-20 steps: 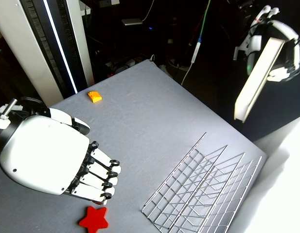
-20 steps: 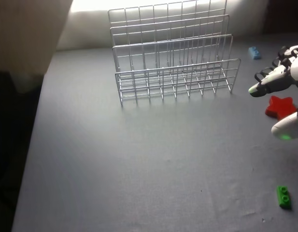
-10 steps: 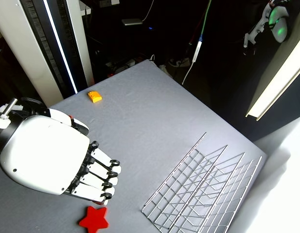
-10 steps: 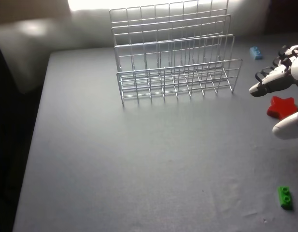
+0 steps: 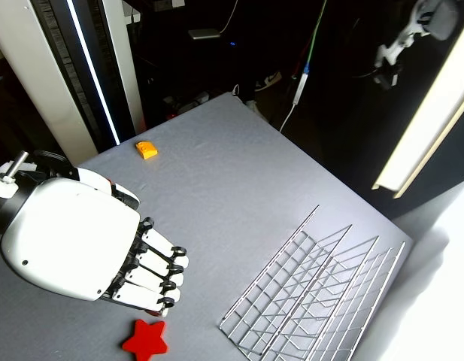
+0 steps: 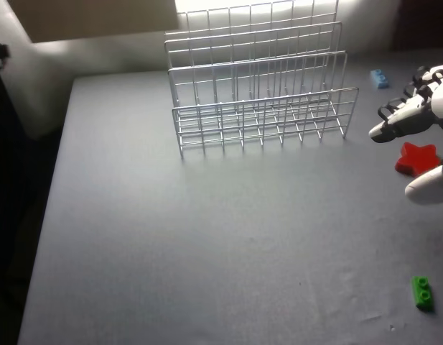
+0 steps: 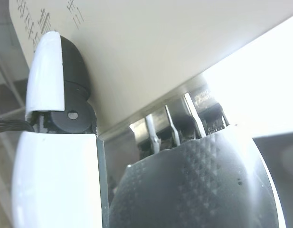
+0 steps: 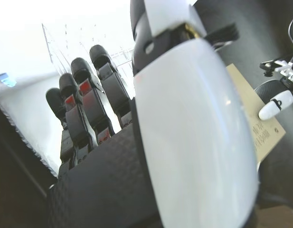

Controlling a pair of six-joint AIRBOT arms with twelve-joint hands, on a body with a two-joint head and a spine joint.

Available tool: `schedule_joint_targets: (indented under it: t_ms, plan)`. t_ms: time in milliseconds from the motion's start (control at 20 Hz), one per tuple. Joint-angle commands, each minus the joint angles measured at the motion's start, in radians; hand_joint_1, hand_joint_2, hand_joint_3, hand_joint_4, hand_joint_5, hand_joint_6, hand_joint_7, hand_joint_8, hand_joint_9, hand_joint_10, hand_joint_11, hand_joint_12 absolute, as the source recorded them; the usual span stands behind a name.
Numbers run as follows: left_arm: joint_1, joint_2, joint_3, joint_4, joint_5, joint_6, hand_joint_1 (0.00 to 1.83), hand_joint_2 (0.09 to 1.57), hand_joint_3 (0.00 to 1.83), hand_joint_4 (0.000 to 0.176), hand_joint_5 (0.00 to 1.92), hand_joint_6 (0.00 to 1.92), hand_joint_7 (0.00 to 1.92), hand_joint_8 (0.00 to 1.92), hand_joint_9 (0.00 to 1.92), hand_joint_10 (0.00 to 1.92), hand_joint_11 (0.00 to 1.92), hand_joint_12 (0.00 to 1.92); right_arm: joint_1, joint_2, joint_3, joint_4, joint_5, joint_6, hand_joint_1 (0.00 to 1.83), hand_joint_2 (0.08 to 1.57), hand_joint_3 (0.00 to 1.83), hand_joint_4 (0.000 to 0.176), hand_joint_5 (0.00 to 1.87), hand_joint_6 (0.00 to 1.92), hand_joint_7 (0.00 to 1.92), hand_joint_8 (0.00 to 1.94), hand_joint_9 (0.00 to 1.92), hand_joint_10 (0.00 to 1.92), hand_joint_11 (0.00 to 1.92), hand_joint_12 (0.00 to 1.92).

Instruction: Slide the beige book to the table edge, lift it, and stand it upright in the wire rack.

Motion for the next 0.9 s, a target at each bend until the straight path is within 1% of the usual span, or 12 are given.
schedule_joint_targets:
  t_ms: [0,100,300,450,500,650,700,850]
  plan:
    - [-0.017,0.004,-0.003,-0.050,-0.112,-0.006,1.47,1.24,0.00,0.000,0.67,1.35,0.53,1.39,0.66,1.46,0.66,1.71,0.005,0.006,0.001,-0.003,-0.083,-0.008,0.27,1.13,0.00,0.000,0.29,0.00,0.29,0.00,0.28,0.00,0.00,0.79]
    - [-0.020,-0.012,-0.019,-0.050,-0.113,0.004,1.47,1.24,0.00,0.000,0.69,1.33,0.54,1.37,0.66,1.46,0.65,1.72,0.004,0.008,0.003,-0.003,-0.083,-0.018,0.24,1.13,0.00,0.000,0.28,0.00,0.29,0.00,0.27,0.00,0.00,0.78]
    - [-0.007,-0.067,-0.024,-0.057,-0.117,0.028,1.47,1.25,0.00,0.000,0.68,1.35,0.53,1.38,0.65,1.48,0.60,1.76,0.004,0.013,0.007,-0.003,-0.086,0.017,0.26,1.13,0.00,0.000,0.30,0.00,0.30,0.00,0.28,0.00,0.00,0.81]
    - [0.028,-0.098,-0.034,-0.118,-0.120,0.047,1.47,1.24,0.00,0.000,0.70,1.34,0.56,1.35,0.68,1.44,0.62,1.73,0.002,0.018,0.011,-0.003,-0.085,0.023,0.25,1.13,0.00,0.000,0.28,0.00,0.28,0.00,0.27,0.00,0.00,0.79]
    - [0.037,-0.109,-0.040,-0.134,-0.123,0.051,1.47,1.24,0.00,0.000,0.70,1.33,0.57,1.34,0.70,1.43,0.61,1.72,-0.002,0.021,0.014,-0.003,-0.085,0.039,0.25,1.13,0.00,0.000,0.27,0.00,0.29,0.00,0.27,0.00,0.00,0.78]
    - [0.052,-0.138,-0.048,-0.136,-0.123,0.053,1.47,1.23,0.00,0.000,0.69,1.32,0.56,1.34,0.70,1.43,0.63,1.71,-0.014,0.024,0.019,-0.003,-0.089,0.073,0.27,1.13,0.00,0.000,0.28,0.00,0.29,0.00,0.28,0.00,0.00,0.78]
    - [0.055,-0.150,-0.046,-0.143,-0.127,0.058,1.47,1.24,0.00,0.000,0.68,1.34,0.54,1.37,0.69,1.46,0.61,1.73,-0.015,0.025,0.019,-0.003,-0.090,0.076,0.26,1.13,0.00,0.000,0.28,0.00,0.28,0.00,0.28,0.00,0.00,0.77]
    - [0.061,-0.188,-0.027,-0.171,-0.145,0.075,1.47,1.24,0.00,0.000,0.69,1.33,0.55,1.37,0.69,1.44,0.63,1.71,-0.015,0.025,0.018,-0.003,-0.095,0.089,0.25,1.13,0.00,0.000,0.28,0.00,0.29,0.00,0.28,0.00,0.00,0.78]
